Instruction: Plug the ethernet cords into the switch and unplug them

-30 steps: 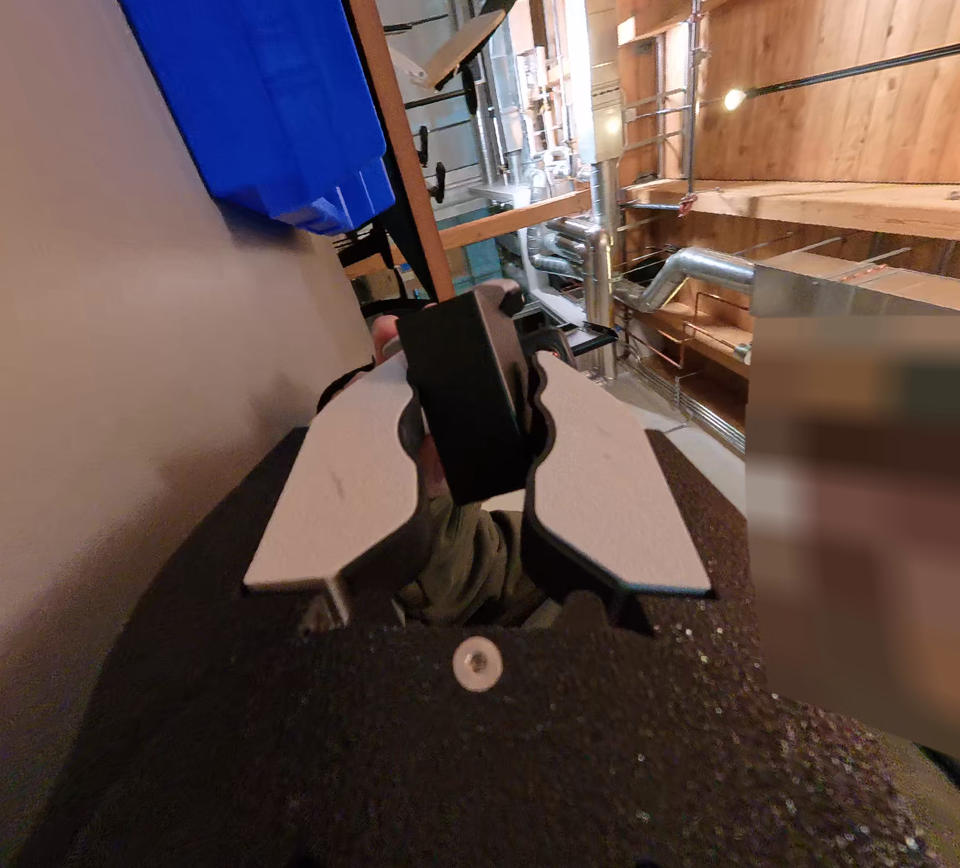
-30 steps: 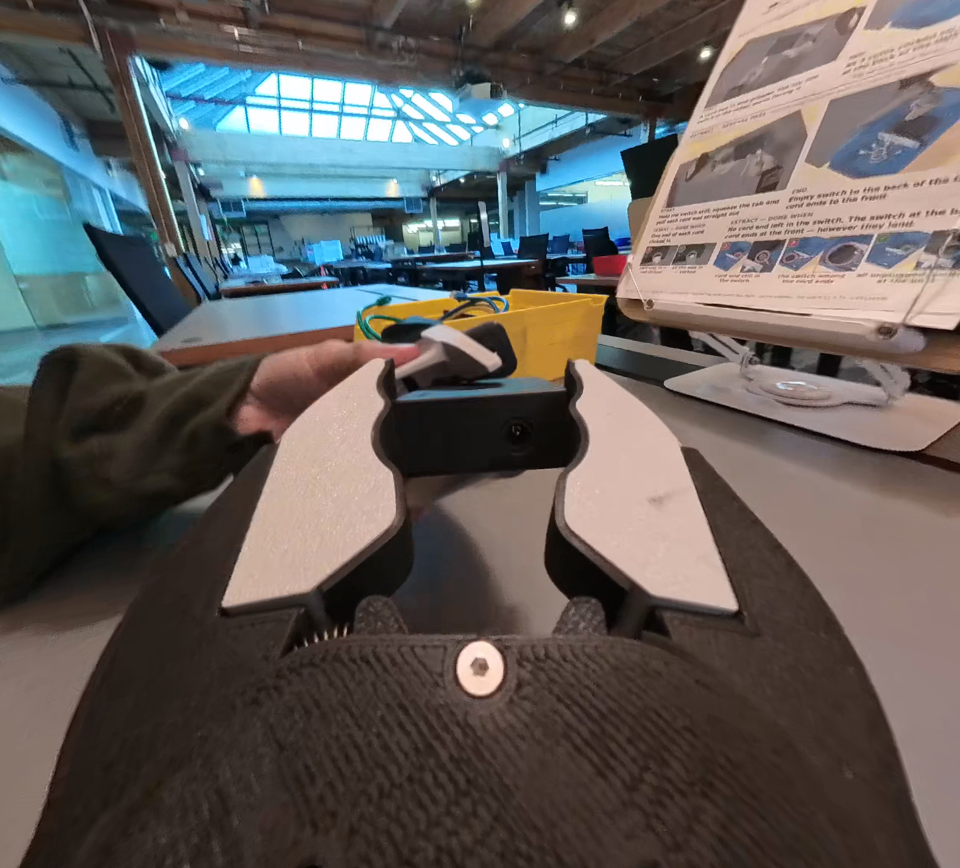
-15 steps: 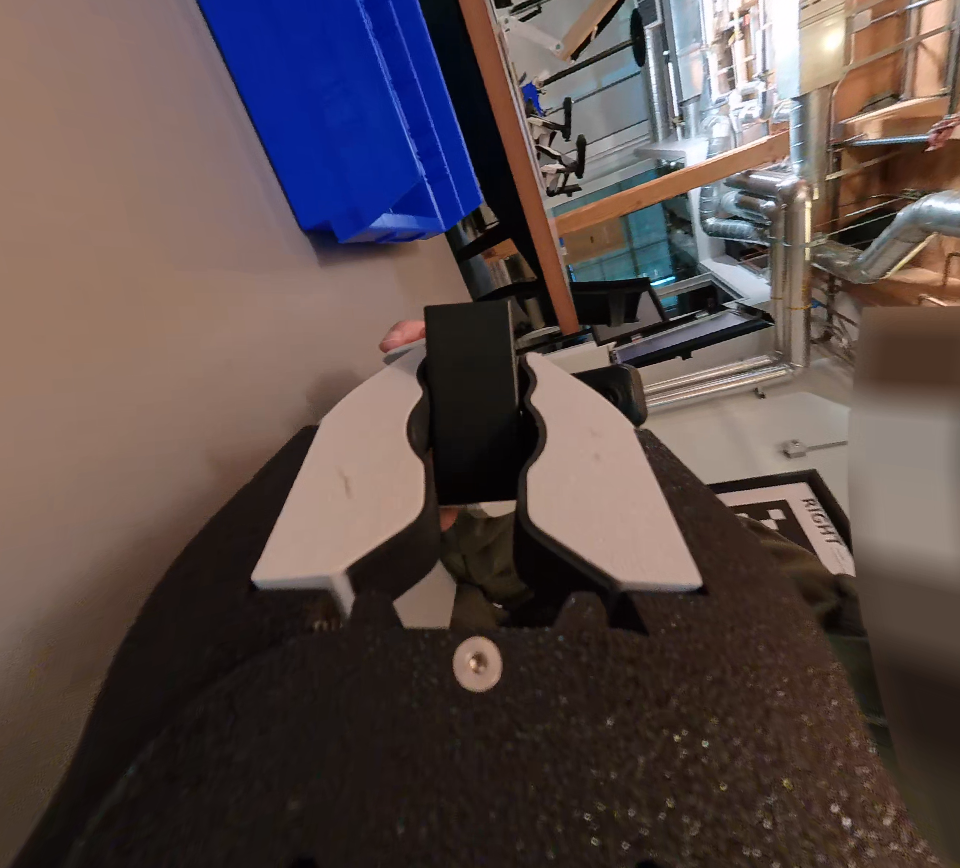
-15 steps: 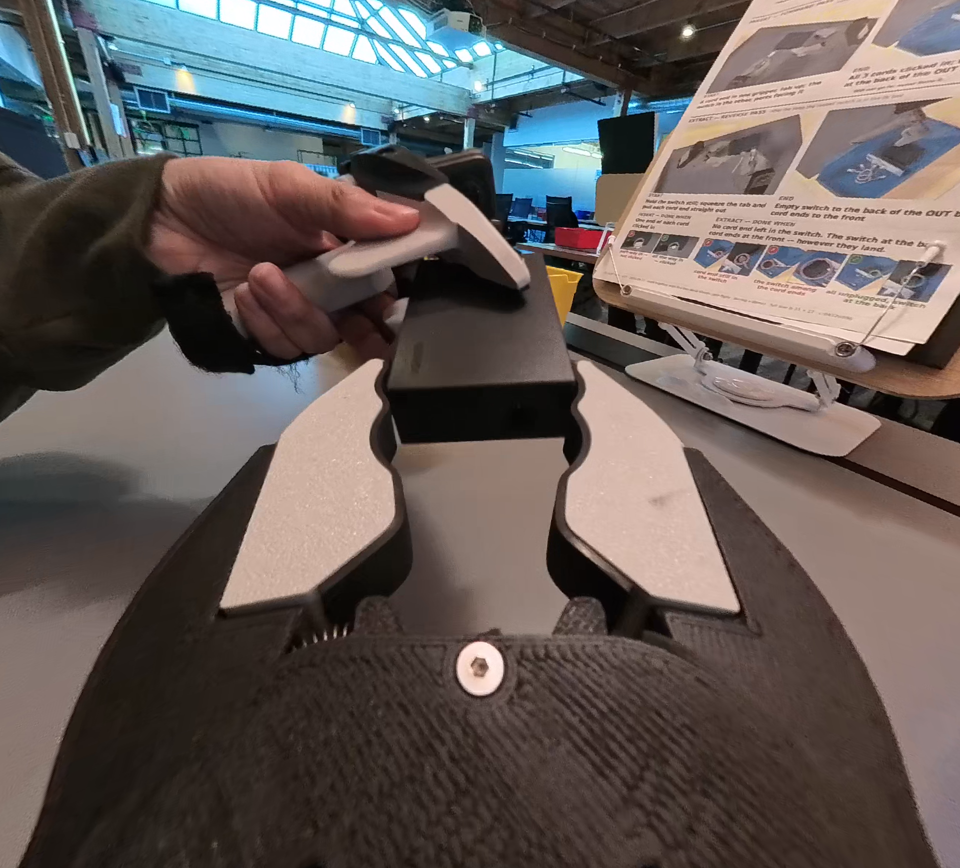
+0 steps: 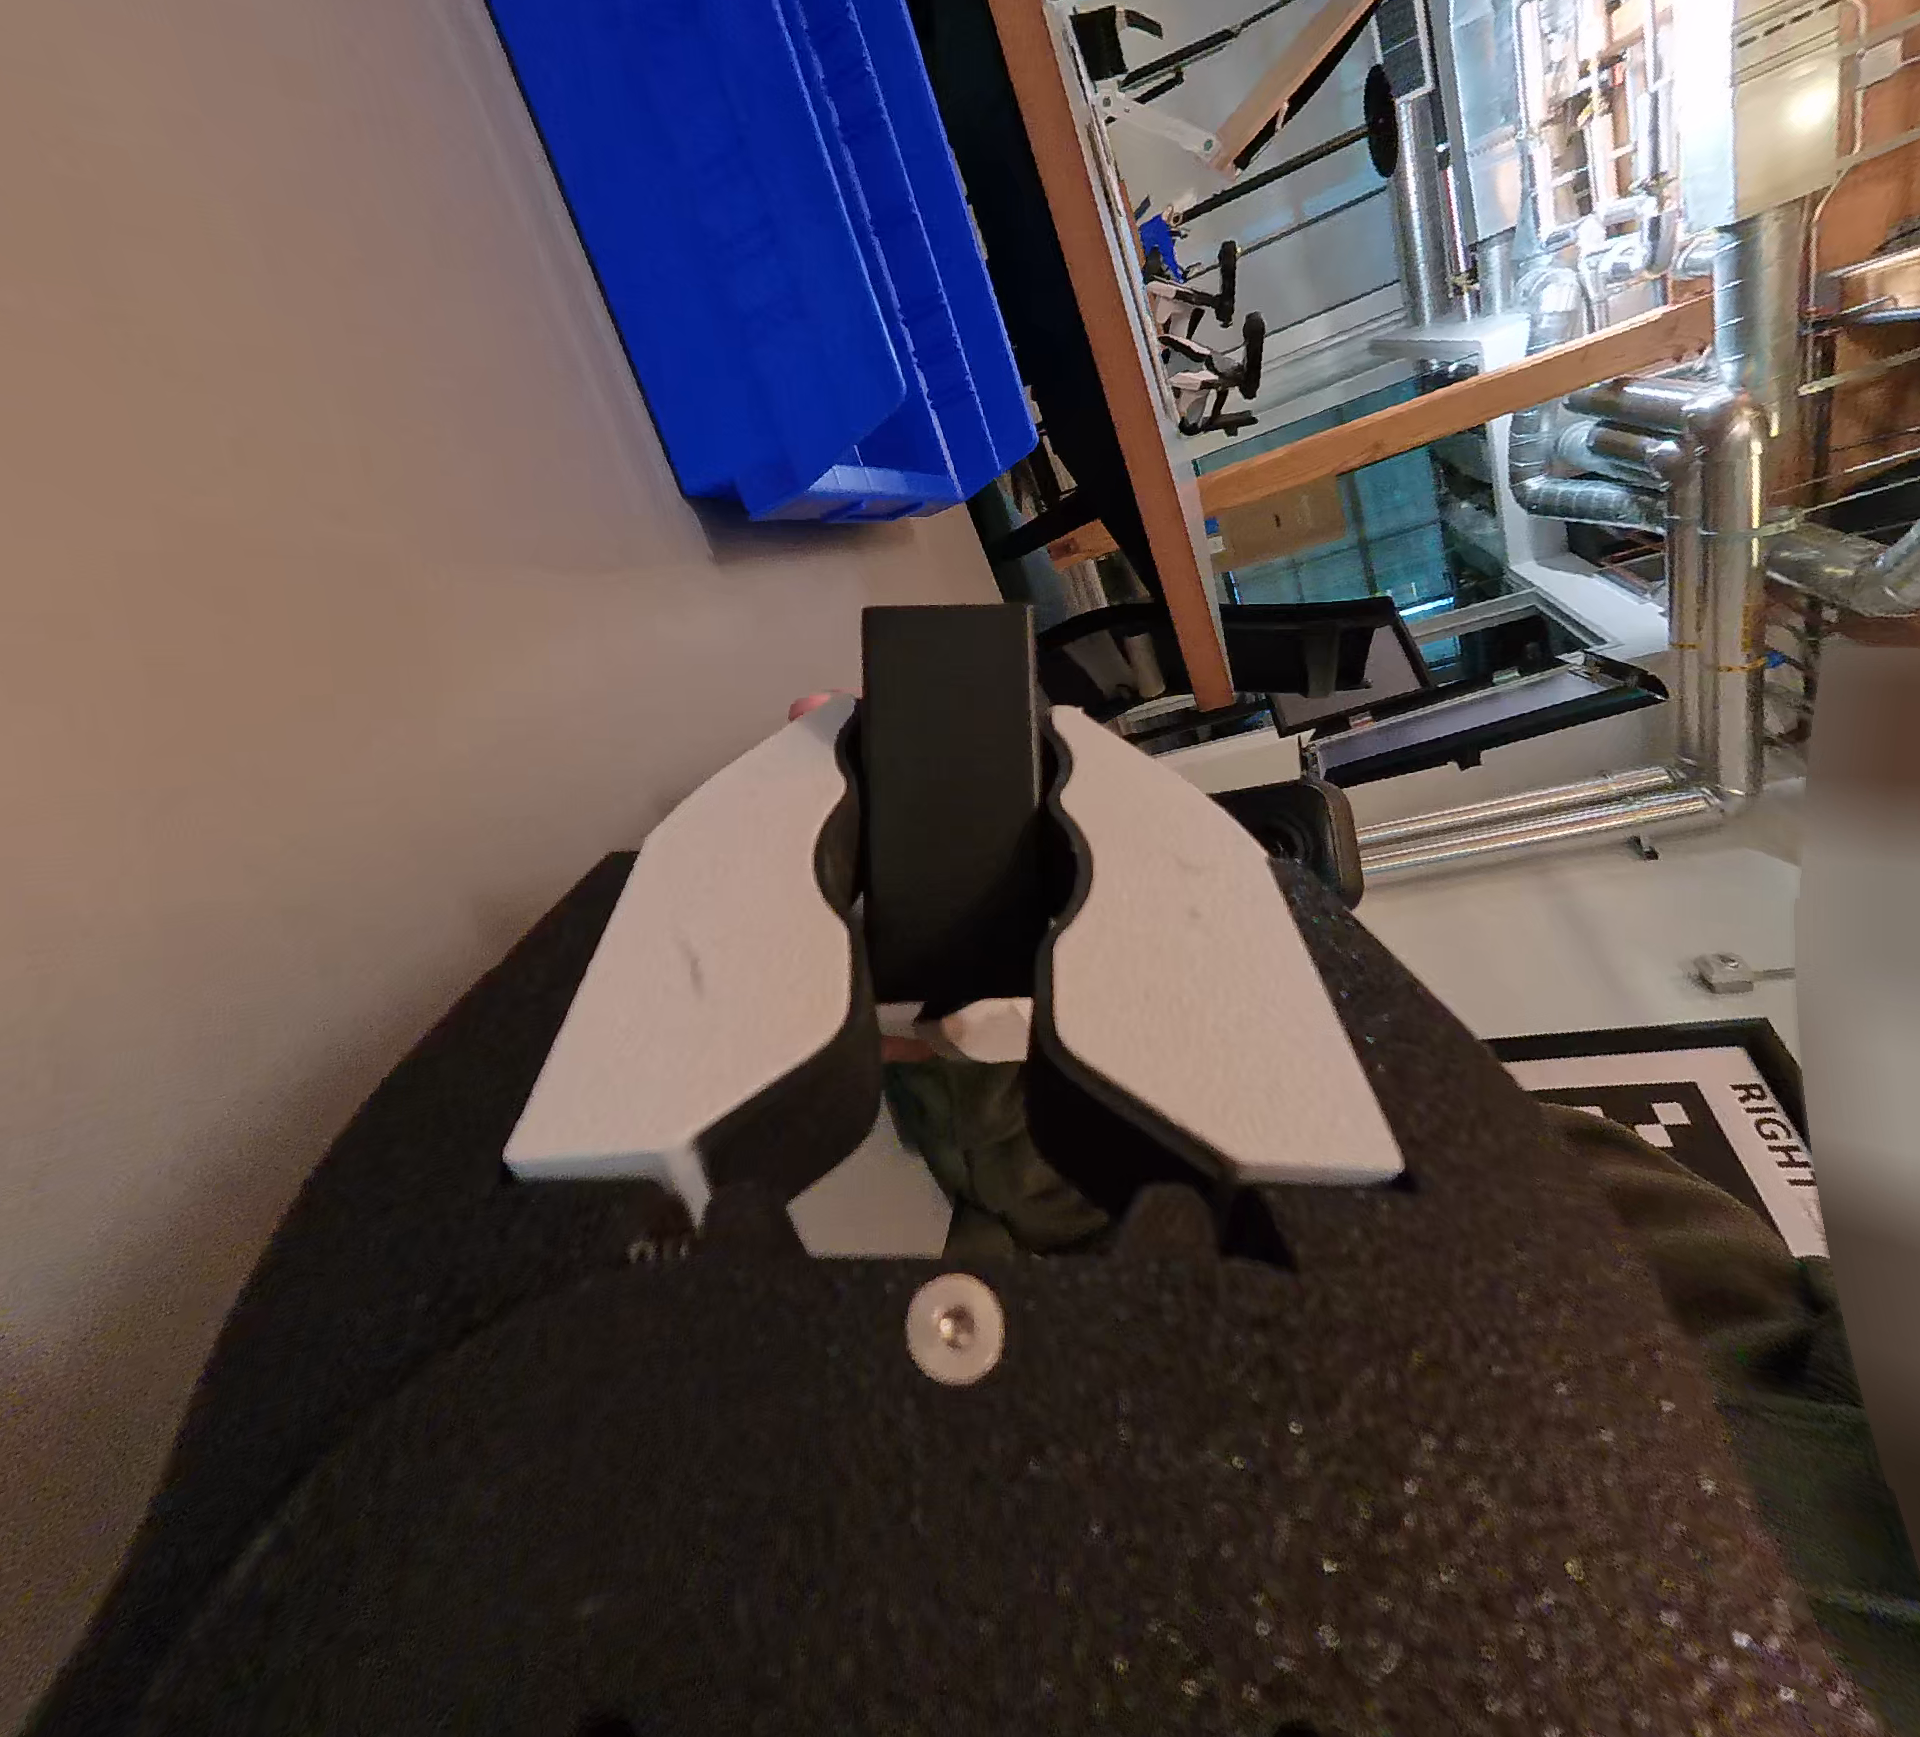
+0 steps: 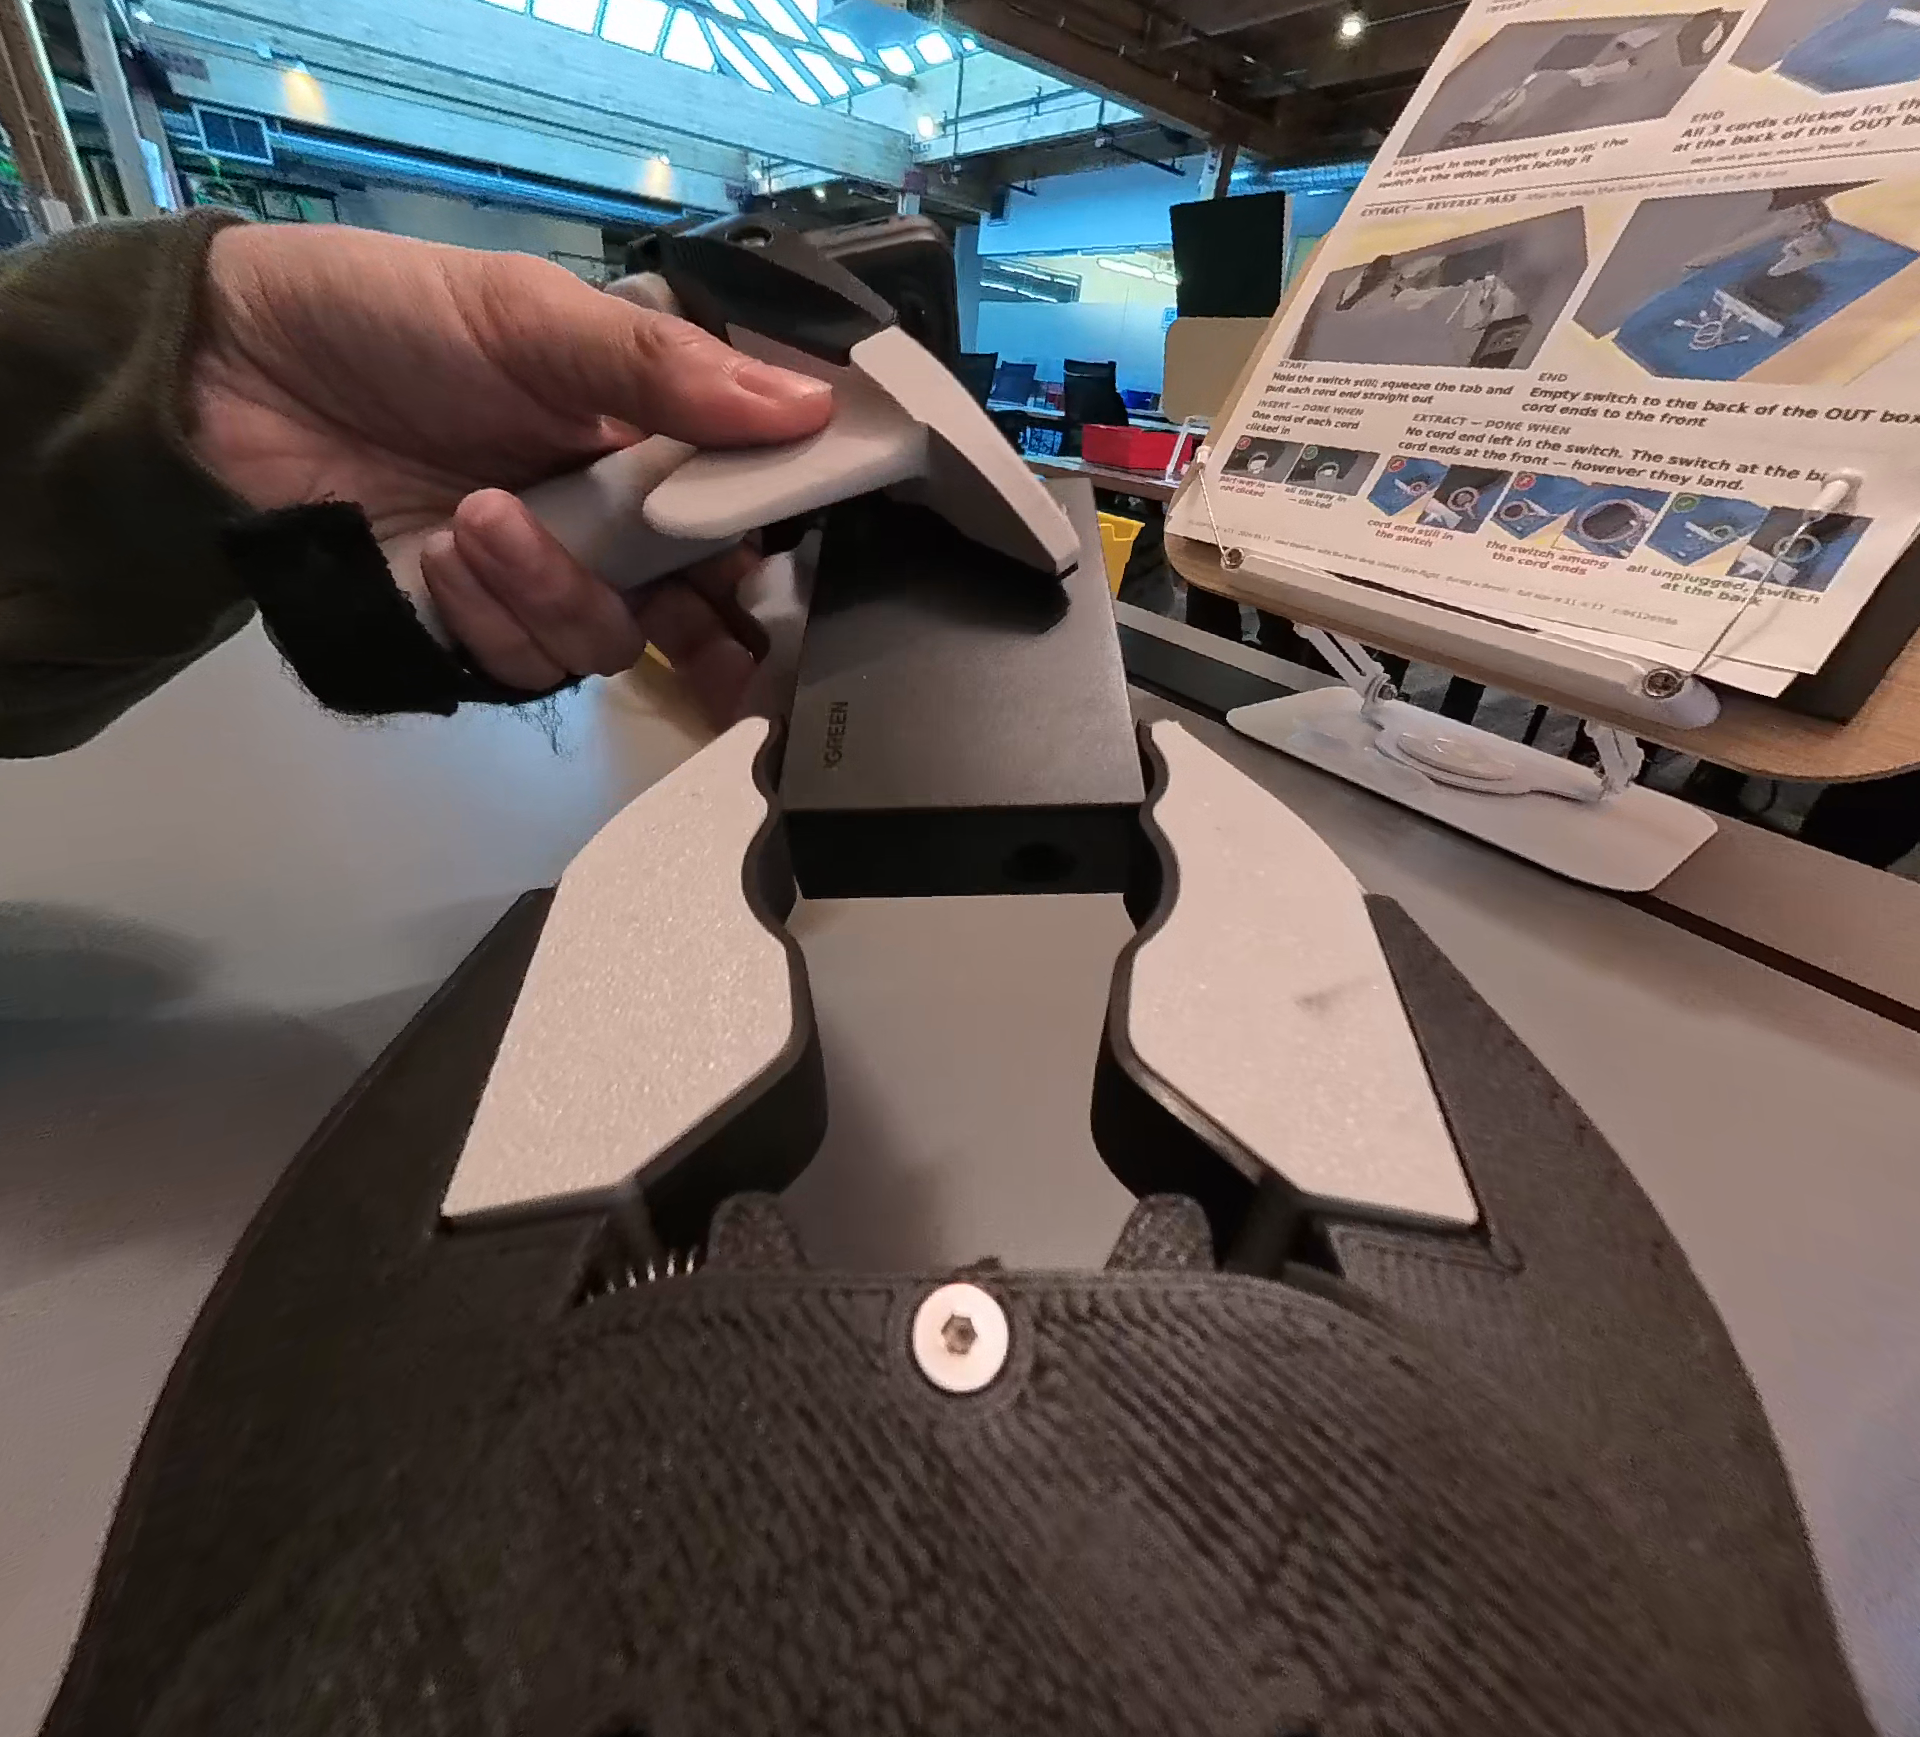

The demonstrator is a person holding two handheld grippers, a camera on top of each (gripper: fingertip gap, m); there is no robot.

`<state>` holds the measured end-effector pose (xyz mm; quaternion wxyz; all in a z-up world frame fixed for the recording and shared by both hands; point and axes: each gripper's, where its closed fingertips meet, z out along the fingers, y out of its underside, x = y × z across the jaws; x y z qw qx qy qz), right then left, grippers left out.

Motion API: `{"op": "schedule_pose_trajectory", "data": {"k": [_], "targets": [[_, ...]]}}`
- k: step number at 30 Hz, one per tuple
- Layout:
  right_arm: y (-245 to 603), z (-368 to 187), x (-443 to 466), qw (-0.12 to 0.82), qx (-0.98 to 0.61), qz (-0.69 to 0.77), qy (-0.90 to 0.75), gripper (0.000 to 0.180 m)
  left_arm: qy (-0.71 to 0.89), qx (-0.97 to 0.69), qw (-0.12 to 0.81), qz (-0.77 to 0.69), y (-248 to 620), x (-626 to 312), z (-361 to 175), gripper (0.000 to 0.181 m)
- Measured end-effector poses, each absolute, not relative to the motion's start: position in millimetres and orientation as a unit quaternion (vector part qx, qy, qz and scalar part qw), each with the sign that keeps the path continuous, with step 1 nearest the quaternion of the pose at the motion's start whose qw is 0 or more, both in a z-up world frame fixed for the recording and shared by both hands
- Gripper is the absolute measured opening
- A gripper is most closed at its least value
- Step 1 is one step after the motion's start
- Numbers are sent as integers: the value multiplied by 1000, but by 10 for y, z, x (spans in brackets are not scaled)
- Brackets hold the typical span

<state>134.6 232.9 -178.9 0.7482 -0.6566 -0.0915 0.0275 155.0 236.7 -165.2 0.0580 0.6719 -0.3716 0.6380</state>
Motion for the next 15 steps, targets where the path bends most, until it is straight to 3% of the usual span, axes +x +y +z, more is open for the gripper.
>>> {"op": "schedule_pose_trajectory", "data": {"k": [5, 15], "targets": [[2339, -1795, 1372, 747, -660, 15, -84, 72, -353, 679, 56, 641, 2370, 1592, -1662, 28], [2338, -1827, 1413, 738, -669, -7, -88, 66, -391, 679, 44, 620, 2343, 1582, -1664, 29]]}}
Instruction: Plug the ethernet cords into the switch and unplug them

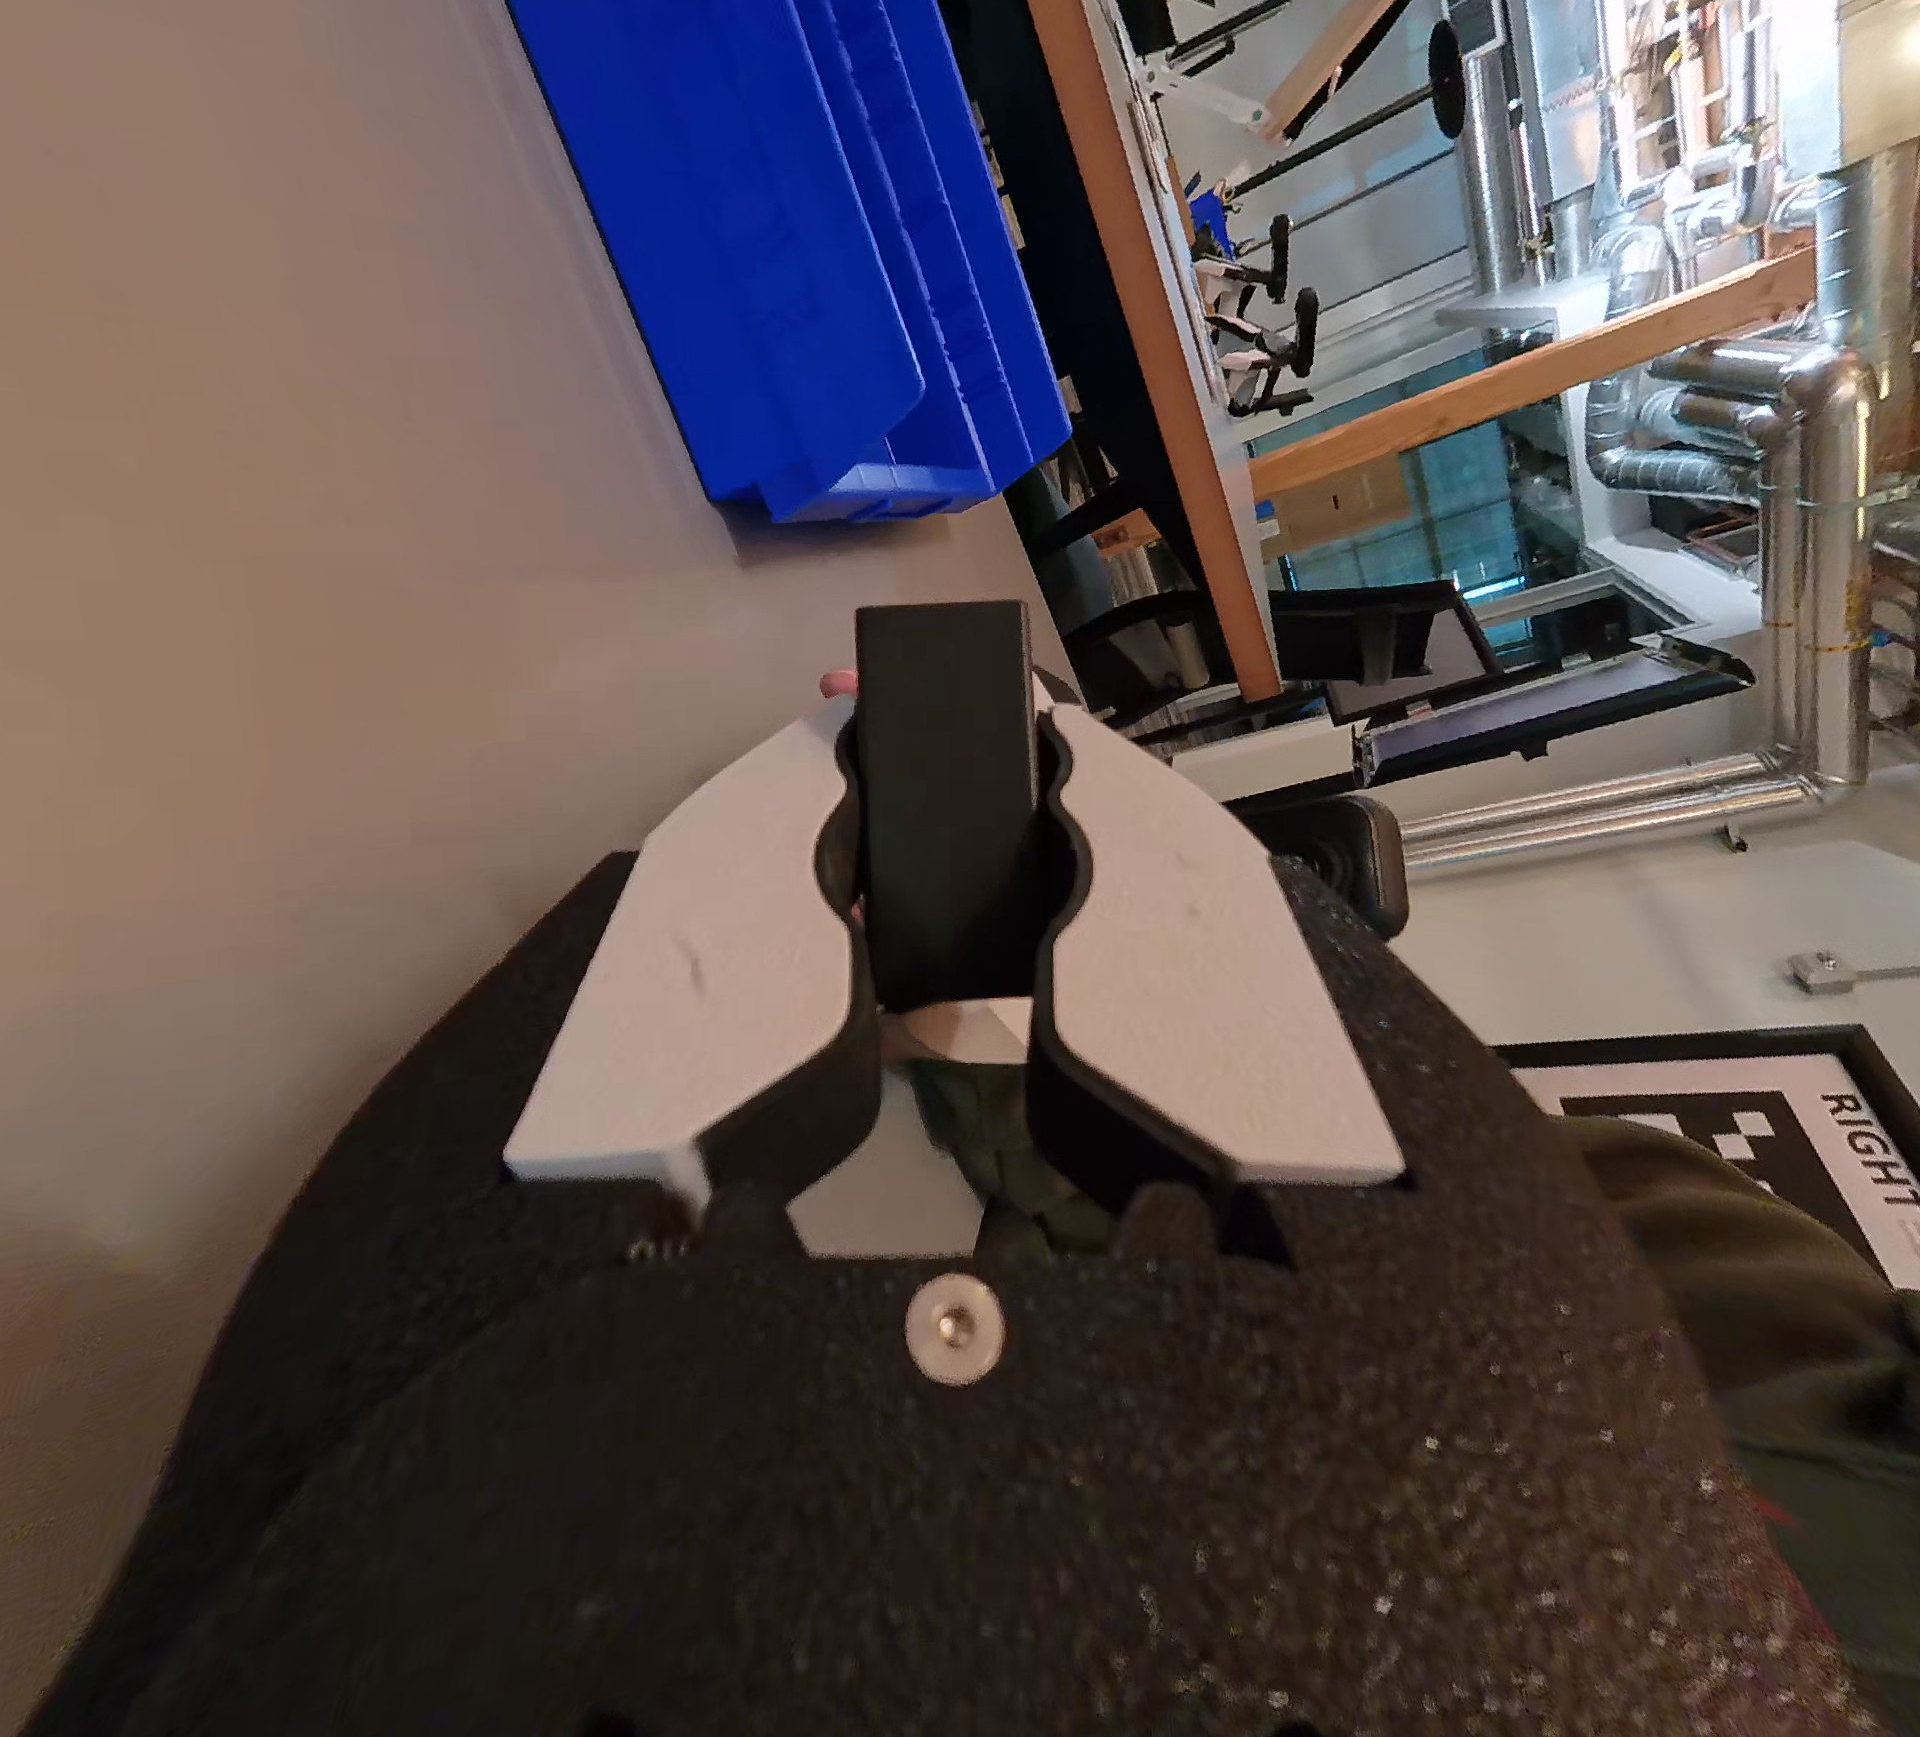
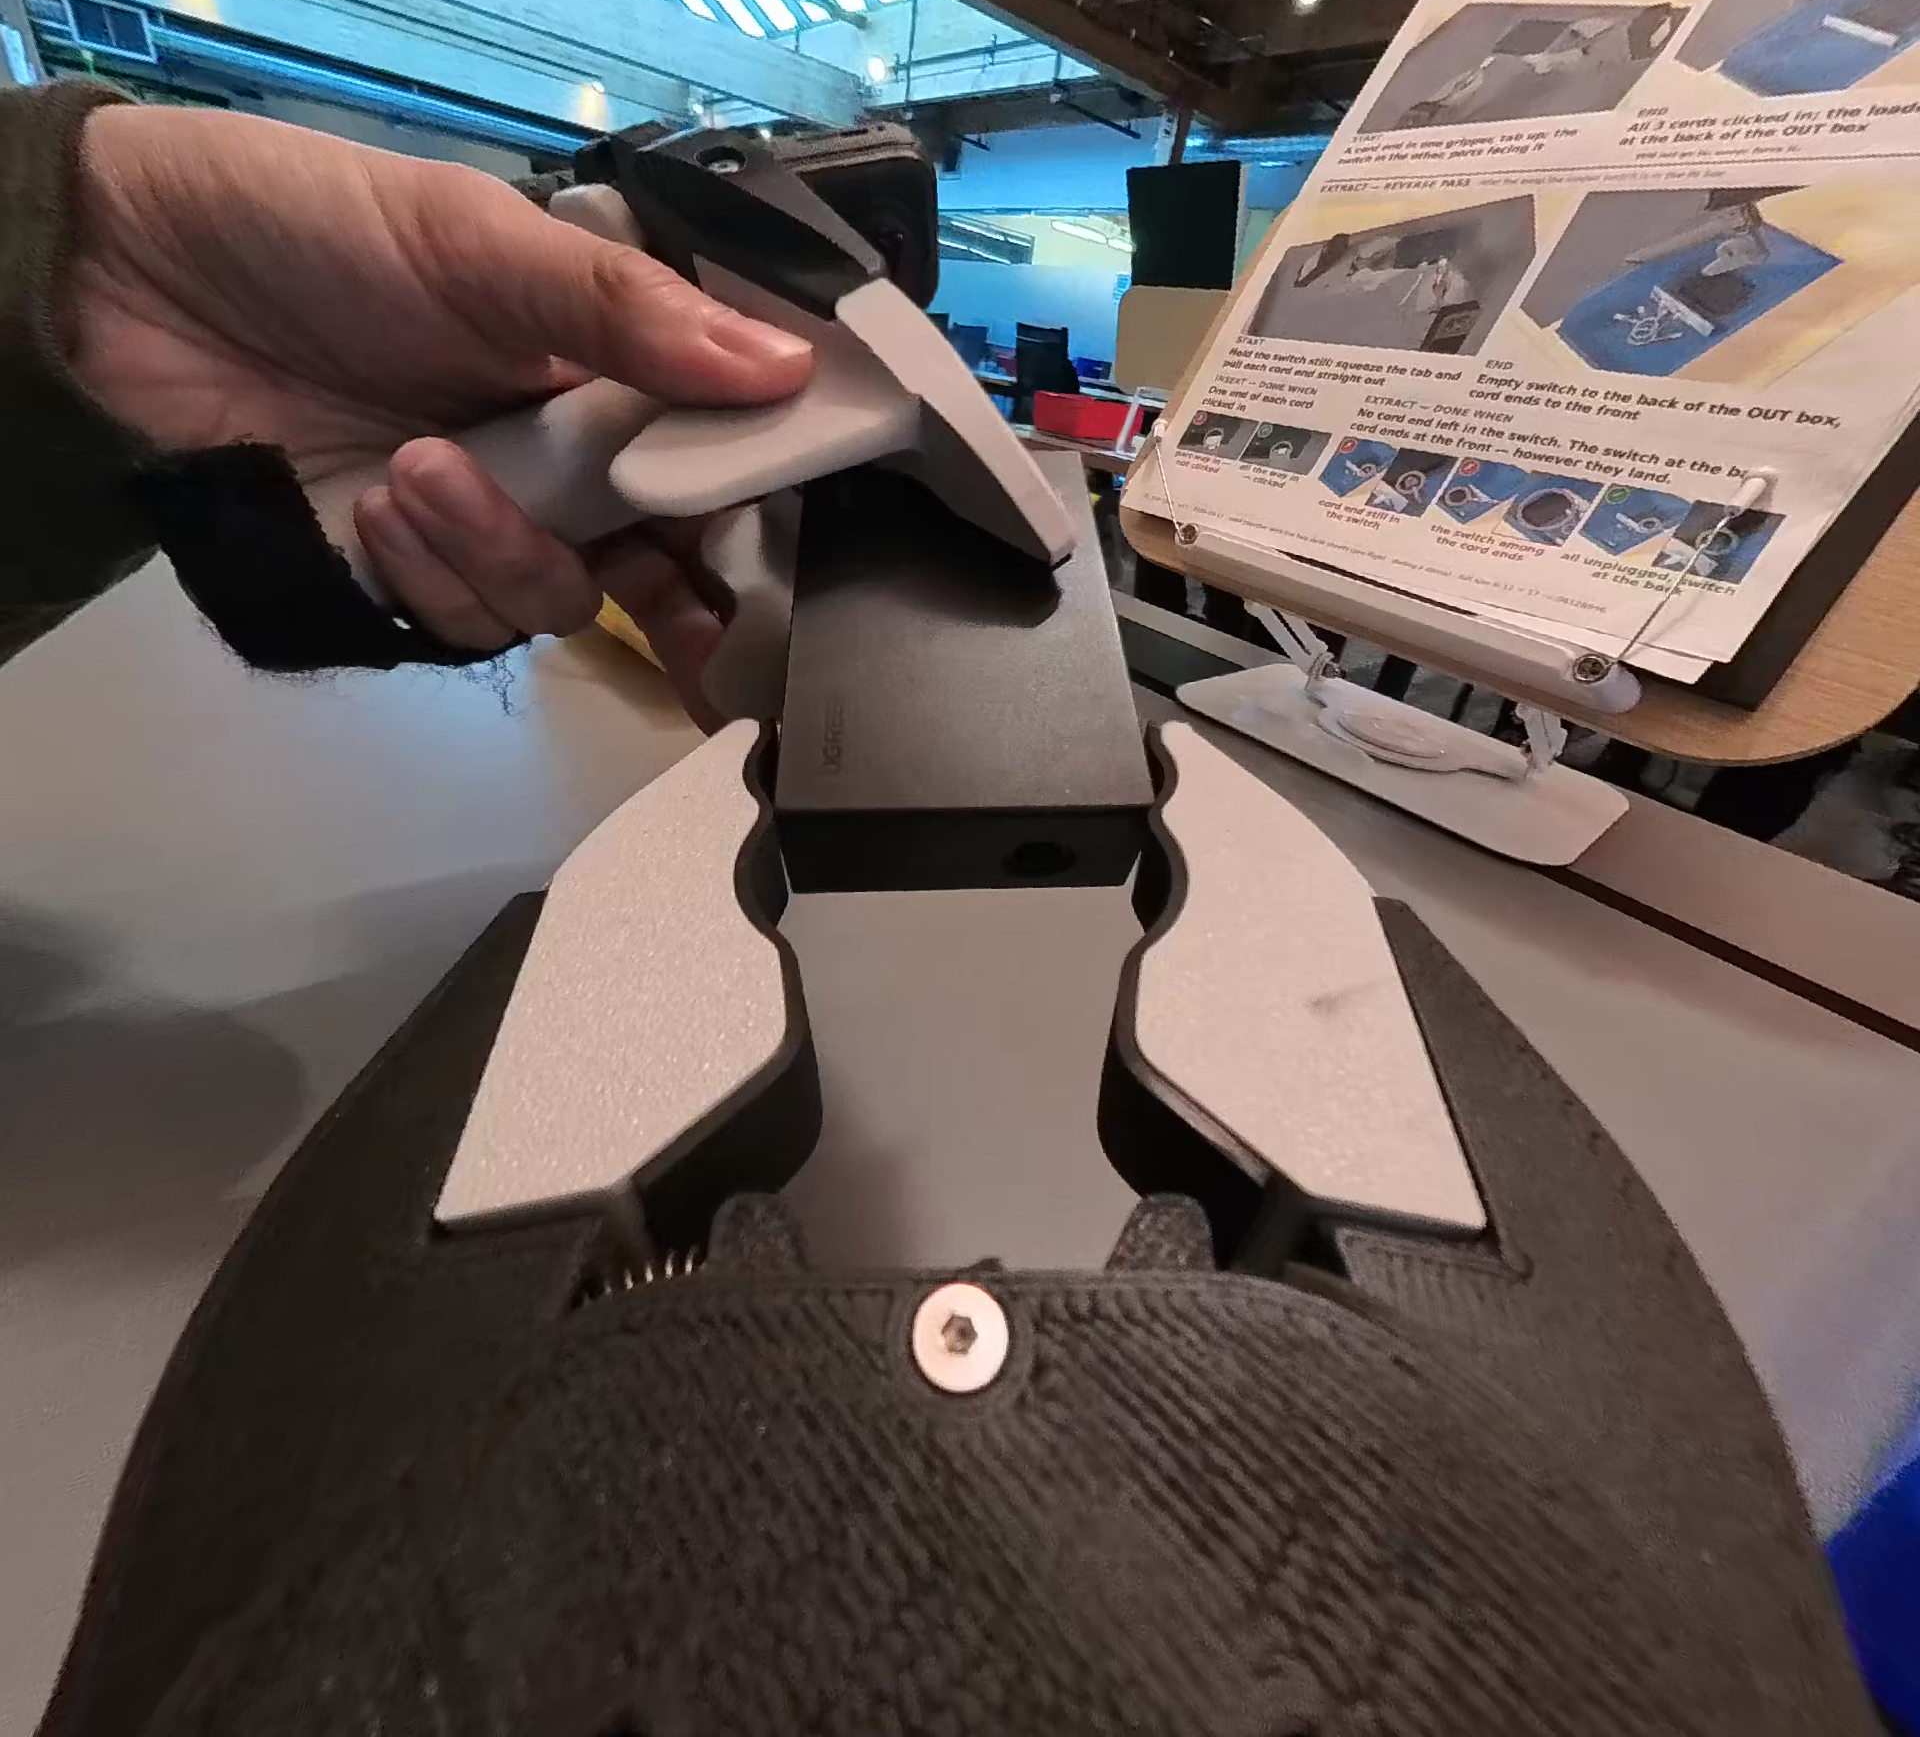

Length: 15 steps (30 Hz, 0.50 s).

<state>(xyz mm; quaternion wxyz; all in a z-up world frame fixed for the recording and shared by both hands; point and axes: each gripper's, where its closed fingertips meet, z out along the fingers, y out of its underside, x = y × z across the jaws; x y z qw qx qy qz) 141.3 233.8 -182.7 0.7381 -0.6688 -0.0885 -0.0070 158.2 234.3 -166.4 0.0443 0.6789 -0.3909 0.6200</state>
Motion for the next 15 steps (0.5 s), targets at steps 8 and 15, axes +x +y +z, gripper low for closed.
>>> {"op": "schedule_pose_trajectory", "data": {"k": [8, 15], "targets": [[2308, -1801, 1421, 738, -670, 9, -81, 63, -395, 667, 36, 630, 2324, 1612, -1619, 29], [2303, -1787, 1409, 743, -664, 64, -58, 63, -400, 641, 26, 654, 2314, 1633, -1577, 40]]}}
